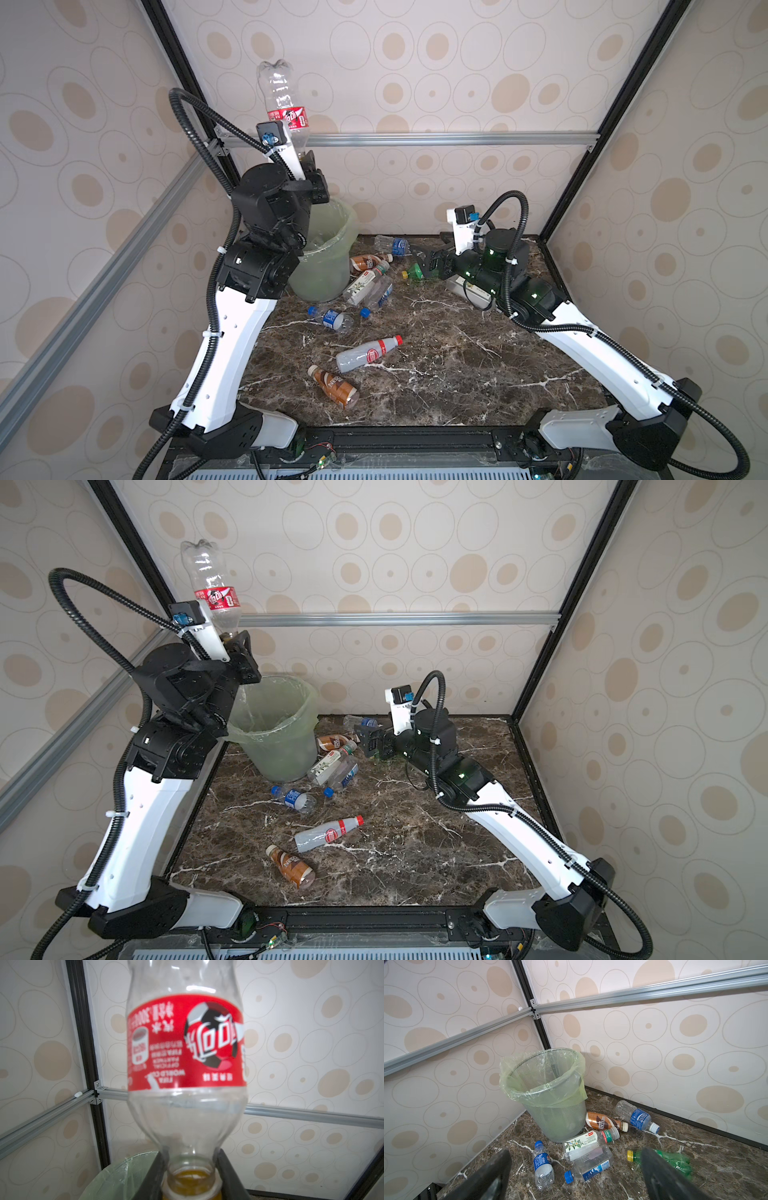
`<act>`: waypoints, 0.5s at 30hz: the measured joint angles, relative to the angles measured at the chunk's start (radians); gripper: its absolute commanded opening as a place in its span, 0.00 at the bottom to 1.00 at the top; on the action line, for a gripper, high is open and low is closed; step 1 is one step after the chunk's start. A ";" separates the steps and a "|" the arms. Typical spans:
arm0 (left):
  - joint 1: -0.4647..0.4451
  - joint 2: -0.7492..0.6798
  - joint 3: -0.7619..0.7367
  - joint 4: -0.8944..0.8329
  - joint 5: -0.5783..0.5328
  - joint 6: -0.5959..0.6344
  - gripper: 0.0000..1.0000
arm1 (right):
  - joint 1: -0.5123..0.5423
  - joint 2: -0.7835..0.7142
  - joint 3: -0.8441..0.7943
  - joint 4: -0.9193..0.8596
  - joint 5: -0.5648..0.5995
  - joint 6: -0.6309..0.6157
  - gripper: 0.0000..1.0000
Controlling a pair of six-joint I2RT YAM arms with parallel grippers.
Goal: Throw the plastic bottles in the bin
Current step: 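Open the left gripper to drop the bottle into the wastebasket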
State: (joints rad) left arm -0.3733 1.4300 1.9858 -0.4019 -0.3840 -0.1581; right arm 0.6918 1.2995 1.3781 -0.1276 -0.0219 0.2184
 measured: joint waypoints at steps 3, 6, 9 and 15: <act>0.109 0.096 0.021 -0.108 0.091 -0.064 0.45 | 0.000 0.013 0.000 -0.005 0.001 0.000 1.00; 0.164 0.236 0.039 -0.225 0.162 -0.106 0.84 | 0.000 0.018 0.000 -0.013 0.003 0.000 1.00; 0.166 0.295 0.003 -0.301 0.237 -0.137 0.99 | 0.000 0.019 0.000 -0.014 0.006 0.000 1.00; 0.159 0.174 0.005 -0.306 0.331 -0.180 0.99 | 0.000 0.037 0.000 -0.009 0.007 0.002 1.00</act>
State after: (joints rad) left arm -0.2146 1.6035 1.9907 -0.7074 -0.0532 -0.3378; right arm 0.6918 1.3361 1.3781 -0.1364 -0.0147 0.2207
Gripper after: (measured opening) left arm 0.990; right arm 0.996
